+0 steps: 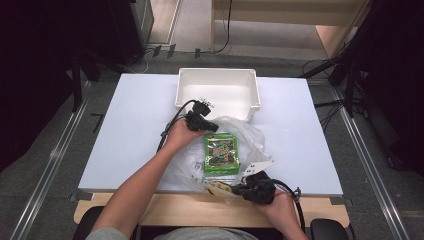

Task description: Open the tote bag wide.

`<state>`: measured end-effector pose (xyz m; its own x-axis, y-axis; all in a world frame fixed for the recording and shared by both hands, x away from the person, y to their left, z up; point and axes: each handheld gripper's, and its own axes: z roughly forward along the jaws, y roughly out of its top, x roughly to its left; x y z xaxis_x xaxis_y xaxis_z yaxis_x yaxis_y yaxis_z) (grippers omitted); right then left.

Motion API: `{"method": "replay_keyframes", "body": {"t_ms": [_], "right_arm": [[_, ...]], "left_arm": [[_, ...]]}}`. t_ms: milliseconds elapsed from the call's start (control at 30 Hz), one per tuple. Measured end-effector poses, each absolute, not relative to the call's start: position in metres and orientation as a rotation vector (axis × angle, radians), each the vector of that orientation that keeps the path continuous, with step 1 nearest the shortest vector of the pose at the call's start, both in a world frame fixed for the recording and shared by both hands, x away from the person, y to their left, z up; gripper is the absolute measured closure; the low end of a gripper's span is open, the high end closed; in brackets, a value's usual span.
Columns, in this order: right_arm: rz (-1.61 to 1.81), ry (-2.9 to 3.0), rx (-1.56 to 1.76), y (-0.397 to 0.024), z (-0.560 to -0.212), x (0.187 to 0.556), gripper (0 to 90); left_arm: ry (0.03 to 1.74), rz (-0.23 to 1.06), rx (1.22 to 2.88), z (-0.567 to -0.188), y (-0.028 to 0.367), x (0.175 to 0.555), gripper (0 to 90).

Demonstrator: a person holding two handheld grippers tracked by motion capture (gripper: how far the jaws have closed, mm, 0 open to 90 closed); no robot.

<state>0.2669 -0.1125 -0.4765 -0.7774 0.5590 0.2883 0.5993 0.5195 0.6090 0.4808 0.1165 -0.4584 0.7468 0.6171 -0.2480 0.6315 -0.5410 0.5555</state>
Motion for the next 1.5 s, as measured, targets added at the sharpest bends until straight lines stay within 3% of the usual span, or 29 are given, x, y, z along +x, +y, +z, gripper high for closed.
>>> {"method": "replay_keyframes", "body": {"t_ms": [533,800,1167,1500], "right_arm": [[-1.342,-2.605,-1.185,-0.124,-0.432,0.301,90.0],[-1.266,-2.624,-1.325,-0.138,-0.448,0.32,90.0],[-1.122,-2.651,-1.368,-0.15,-0.47,0.308,90.0],[-1.147,-2.642,-1.37,-0.151,-0.467,0.305,90.0]], "left_arm": [[0.937,-0.045,2.307,-0.458,0.113,0.479,88.3],[0.938,-0.034,2.299,-0.459,0.109,0.477,88.3],[0.943,-0.031,2.291,-0.459,0.111,0.477,87.8],[0.946,-0.036,2.285,-0.459,0.109,0.477,87.9]]}}
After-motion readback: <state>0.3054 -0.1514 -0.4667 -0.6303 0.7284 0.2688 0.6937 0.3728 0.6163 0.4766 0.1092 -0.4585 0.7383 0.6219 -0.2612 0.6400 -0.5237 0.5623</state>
